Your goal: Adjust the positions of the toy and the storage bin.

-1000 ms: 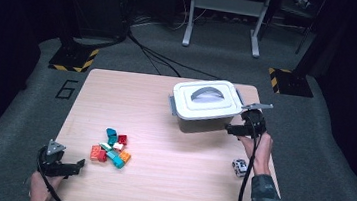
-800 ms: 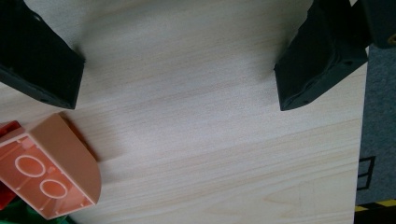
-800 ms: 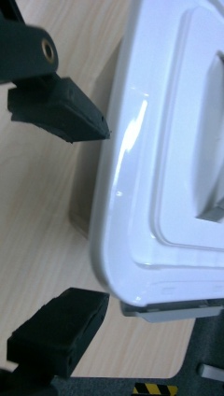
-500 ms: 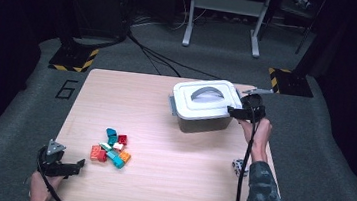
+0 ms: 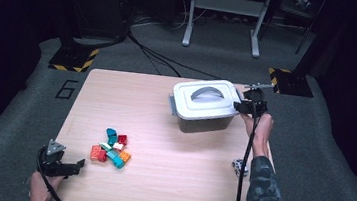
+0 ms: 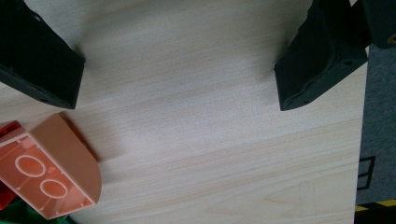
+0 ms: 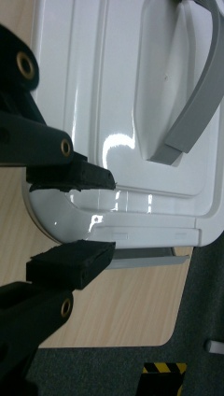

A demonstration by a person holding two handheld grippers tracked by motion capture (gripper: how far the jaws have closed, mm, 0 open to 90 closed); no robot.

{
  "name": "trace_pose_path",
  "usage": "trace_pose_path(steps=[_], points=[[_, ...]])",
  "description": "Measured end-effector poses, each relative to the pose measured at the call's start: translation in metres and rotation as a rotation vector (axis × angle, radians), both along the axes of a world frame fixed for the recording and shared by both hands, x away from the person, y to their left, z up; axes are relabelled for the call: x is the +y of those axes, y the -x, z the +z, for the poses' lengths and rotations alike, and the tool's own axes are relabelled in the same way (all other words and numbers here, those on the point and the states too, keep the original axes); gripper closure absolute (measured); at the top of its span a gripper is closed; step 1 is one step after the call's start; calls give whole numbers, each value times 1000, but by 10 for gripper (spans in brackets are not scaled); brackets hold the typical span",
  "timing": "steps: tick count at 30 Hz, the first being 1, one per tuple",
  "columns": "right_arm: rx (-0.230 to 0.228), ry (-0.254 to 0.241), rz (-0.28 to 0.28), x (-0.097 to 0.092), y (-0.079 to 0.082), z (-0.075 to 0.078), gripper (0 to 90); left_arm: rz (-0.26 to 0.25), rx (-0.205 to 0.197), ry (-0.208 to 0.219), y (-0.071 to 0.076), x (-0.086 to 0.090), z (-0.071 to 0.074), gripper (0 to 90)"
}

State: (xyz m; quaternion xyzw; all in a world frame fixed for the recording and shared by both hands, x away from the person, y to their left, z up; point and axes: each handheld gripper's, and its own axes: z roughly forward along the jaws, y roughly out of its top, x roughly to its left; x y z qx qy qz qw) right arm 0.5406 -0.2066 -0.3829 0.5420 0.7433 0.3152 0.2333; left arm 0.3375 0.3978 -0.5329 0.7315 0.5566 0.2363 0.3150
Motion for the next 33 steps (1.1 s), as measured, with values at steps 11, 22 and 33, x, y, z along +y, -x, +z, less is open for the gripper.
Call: trace_pose_path(steps=[11,22,33], points=[[14,-18,42,4,2,1,747,-1,-2,0,0,0,0,9],[4,1,-48,-3,-6,-6,603,0,-3,3,0,0,0,9],[29,-39,-10,-4,0,-6,642,-1,-3,0,0,0,0,10]])
